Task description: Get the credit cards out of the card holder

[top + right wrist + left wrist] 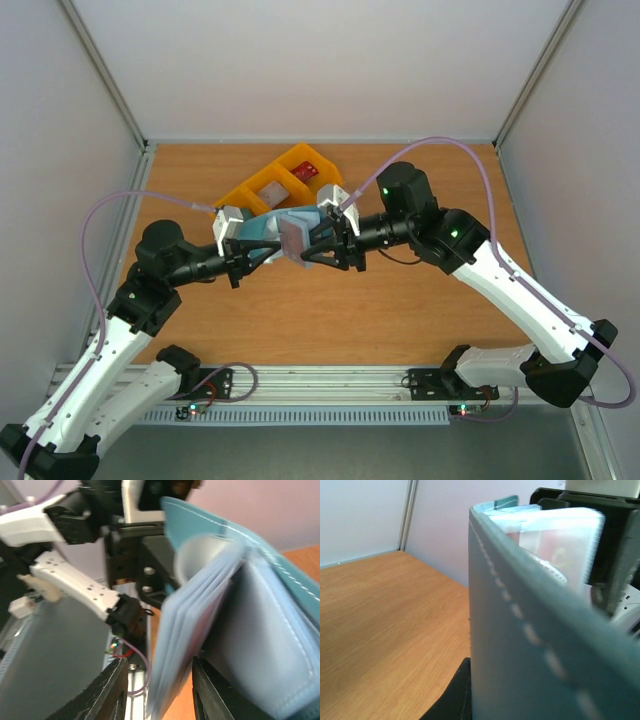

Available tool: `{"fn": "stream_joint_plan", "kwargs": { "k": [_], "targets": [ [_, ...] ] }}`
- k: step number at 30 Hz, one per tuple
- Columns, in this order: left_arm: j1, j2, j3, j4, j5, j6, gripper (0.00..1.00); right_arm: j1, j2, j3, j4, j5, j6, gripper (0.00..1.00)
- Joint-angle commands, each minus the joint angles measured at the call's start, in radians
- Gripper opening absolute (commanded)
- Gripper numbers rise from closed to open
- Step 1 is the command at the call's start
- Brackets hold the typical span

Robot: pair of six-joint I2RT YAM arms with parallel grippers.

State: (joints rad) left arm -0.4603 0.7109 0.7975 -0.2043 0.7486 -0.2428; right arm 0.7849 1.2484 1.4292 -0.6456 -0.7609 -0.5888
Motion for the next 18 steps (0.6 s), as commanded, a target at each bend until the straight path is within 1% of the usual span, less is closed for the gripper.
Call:
{"fn": "stream_joint_plan", "kwargs": {
  "k": [1,5,7,9,11,13,17,18],
  "targets": [
    [-0.005,-0.014,-0.003,0.082,0.028,0.005,0.0,-0.001,-0.023,0.003,-0.014,-0.139,-0.05,0.36],
    [-0.006,-0.01,-0.001,0.092,0.028,-0.001,0.0,-0.001,0.001,0.014,0.016,-0.024,0.0,0.33],
    [-0.006,-0.01,-0.001,0.092,0.031,-0.005,0.0,-0.002,0.009,0.012,0.033,0.023,0.023,0.33],
    [-0.008,-0.013,0.0,0.09,0.032,-0.004,0.0,-0.001,0.008,0.006,0.047,0.061,0.037,0.32],
    [-0.008,-0.016,0.002,0.086,0.033,-0.004,0.0,-0.001,0.001,-0.003,0.055,0.062,0.035,0.29],
    [-0.008,-0.019,0.001,0.088,0.04,-0.004,0.0,-0.002,-0.013,-0.019,0.065,0.006,0.014,0.27],
    [-0.008,-0.02,-0.008,0.103,0.046,-0.012,0.0,-0.001,-0.015,-0.014,0.043,-0.204,-0.029,0.27],
    [-0.008,-0.02,-0.008,0.104,0.046,-0.013,0.0,-0.001,-0.008,-0.01,0.038,-0.224,-0.029,0.27]
  ]
}}
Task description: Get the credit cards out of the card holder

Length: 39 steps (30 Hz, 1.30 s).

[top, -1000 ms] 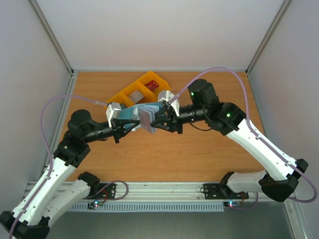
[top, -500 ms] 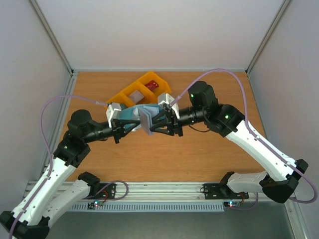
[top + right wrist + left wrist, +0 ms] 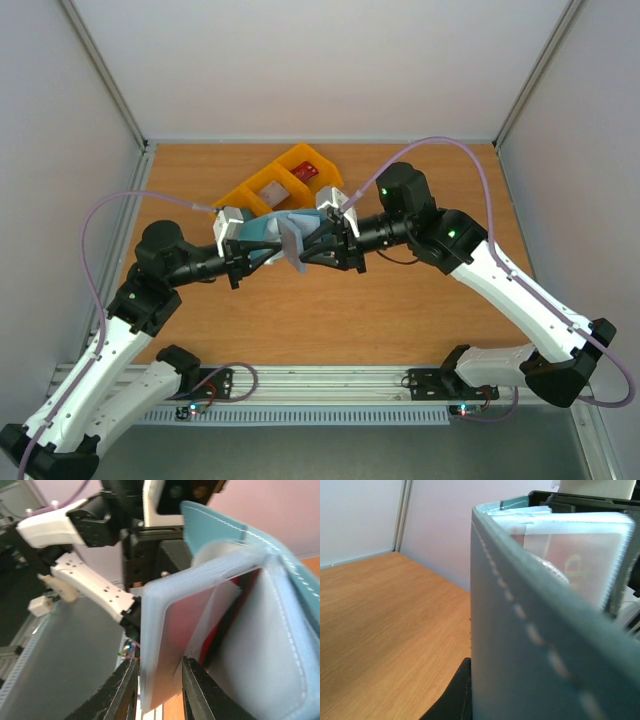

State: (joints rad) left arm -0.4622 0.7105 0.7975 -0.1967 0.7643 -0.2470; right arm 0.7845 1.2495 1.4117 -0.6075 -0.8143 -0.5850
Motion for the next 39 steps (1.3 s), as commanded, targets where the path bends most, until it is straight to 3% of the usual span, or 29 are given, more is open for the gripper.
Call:
{"fn": "stream_joint_plan", "kwargs": {
  "k": [1,10,17,24,28,35,39],
  "targets": [
    [-0.006,-0.02,-0.009,0.1,0.031,-0.01,0.0,-0.002,-0.006,0.009,0.001,-0.166,-0.026,0.27],
    [-0.006,-0.02,0.001,0.093,0.027,-0.015,0.0,-0.001,0.028,0.014,0.059,0.085,0.072,0.25],
    [-0.007,-0.021,-0.004,0.102,0.034,-0.02,0.0,-0.001,0.026,0.0,0.072,0.121,0.086,0.18],
    [-0.009,-0.021,0.001,0.08,0.002,-0.008,0.0,-0.001,0.051,0.015,0.078,0.313,0.146,0.22],
    [-0.011,-0.021,-0.003,0.079,-0.001,-0.008,0.0,0.004,0.082,0.027,0.071,0.304,0.158,0.27],
    [-0.012,-0.021,-0.006,0.079,-0.002,-0.008,0.0,0.012,0.09,0.015,0.113,0.247,0.172,0.29],
    [-0.012,-0.026,-0.01,0.071,-0.011,-0.003,0.0,0.009,0.041,-0.009,0.115,0.134,0.135,0.41]
  ]
}}
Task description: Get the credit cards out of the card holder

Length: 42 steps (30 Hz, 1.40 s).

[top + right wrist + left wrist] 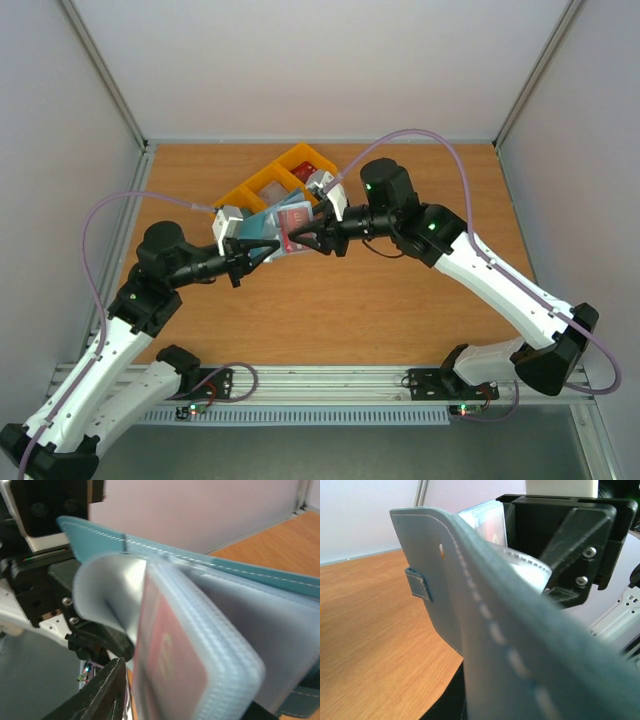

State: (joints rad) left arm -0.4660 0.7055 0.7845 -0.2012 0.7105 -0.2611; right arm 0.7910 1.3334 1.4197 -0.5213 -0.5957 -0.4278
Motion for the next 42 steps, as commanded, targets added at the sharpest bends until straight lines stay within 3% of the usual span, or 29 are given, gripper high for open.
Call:
{"fn": "stream_joint_plan", "kwargs": {
  "k": [1,7,10,16,22,26,32,42],
  "targets": [
    [-0.008,-0.021,0.0,0.071,0.039,0.014,0.0,0.0,-0.059,-0.018,0.011,-0.076,-0.037,0.43],
    [-0.008,-0.028,0.002,-0.014,-0.045,0.031,0.0,-0.003,-0.153,0.02,-0.188,0.231,-0.214,0.52],
    [-0.011,-0.029,0.018,-0.112,-0.127,0.079,0.0,0.006,-0.203,0.021,-0.241,0.241,-0.382,0.58],
    [-0.055,-0.046,0.037,-0.202,-0.312,0.349,0.0,0.102,-0.264,-0.116,0.024,0.169,-0.588,0.62],
    [-0.104,-0.067,0.019,-0.193,-0.47,0.577,0.0,0.185,-0.151,-0.072,0.11,0.23,-0.56,0.58],
    [-0.143,-0.084,-0.007,-0.16,-0.545,0.668,0.0,0.212,-0.097,-0.087,0.149,0.313,-0.559,0.66],
    [-0.176,-0.102,-0.036,-0.073,-0.619,0.743,0.0,0.231,-0.101,-0.12,0.172,0.377,-0.55,0.66],
    [-0.187,-0.101,-0.055,-0.037,-0.667,0.723,0.0,0.258,-0.09,-0.144,0.158,0.37,-0.463,0.51]
  ]
}}
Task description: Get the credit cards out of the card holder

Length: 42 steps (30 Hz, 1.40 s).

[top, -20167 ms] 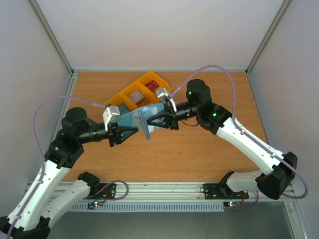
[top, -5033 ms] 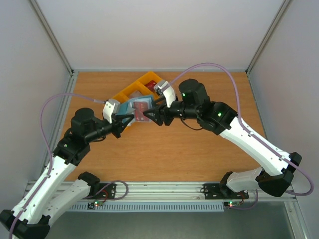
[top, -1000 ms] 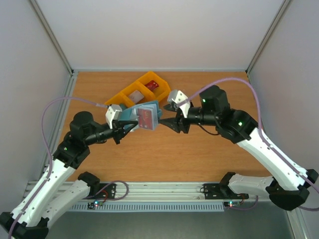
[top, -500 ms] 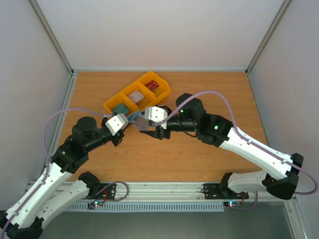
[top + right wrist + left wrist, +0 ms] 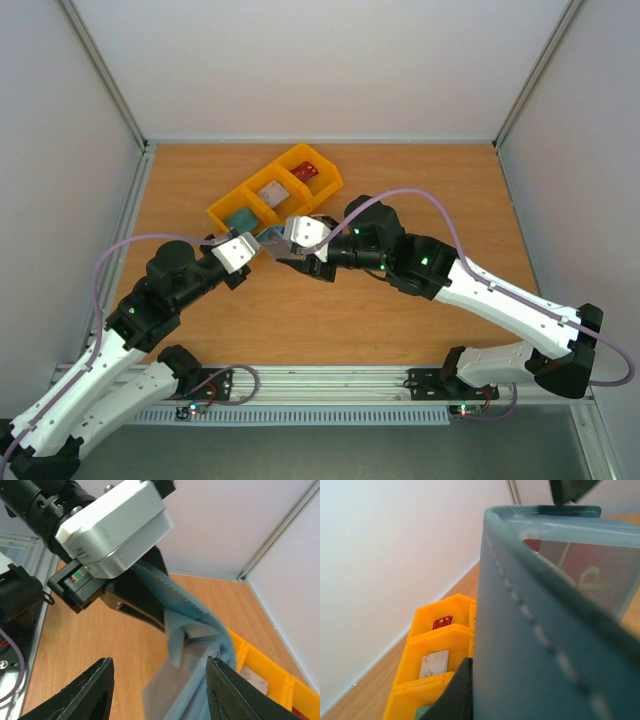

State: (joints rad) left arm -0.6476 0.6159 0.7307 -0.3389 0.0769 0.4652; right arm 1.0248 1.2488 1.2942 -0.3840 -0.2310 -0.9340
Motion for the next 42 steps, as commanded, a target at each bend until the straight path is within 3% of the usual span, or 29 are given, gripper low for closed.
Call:
{"fn": "stream_joint_plan", "kwargs": {
  "k": [1,10,16,21,28,35,42],
  "targets": [
    [-0.006,-0.01,-0.002,0.101,-0.027,-0.009,0.0,0.024,-0.007,-0.022,0.021,-0.004,0.054,0.51],
    [-0.006,-0.015,-0.006,0.093,0.012,-0.078,0.0,-0.003,0.041,0.015,-0.056,0.014,0.155,0.49],
    [-0.005,-0.007,0.008,0.07,0.043,-0.168,0.0,-0.046,0.012,0.01,-0.065,-0.128,0.221,0.51],
    [0.005,-0.009,0.003,0.042,0.135,-0.401,0.0,-0.229,-0.107,-0.046,-0.023,-0.408,0.318,0.52],
    [0.038,0.004,-0.041,0.139,0.286,-0.722,0.0,-0.244,-0.106,-0.045,-0.062,-0.554,0.355,0.47],
    [0.099,0.007,-0.115,0.248,0.319,-0.947,0.0,-0.241,-0.191,-0.066,-0.036,-0.539,0.524,0.36],
    [0.101,0.003,-0.158,0.372,0.354,-0.975,0.0,-0.218,-0.178,-0.126,-0.001,-0.445,0.67,0.33]
  ]
}}
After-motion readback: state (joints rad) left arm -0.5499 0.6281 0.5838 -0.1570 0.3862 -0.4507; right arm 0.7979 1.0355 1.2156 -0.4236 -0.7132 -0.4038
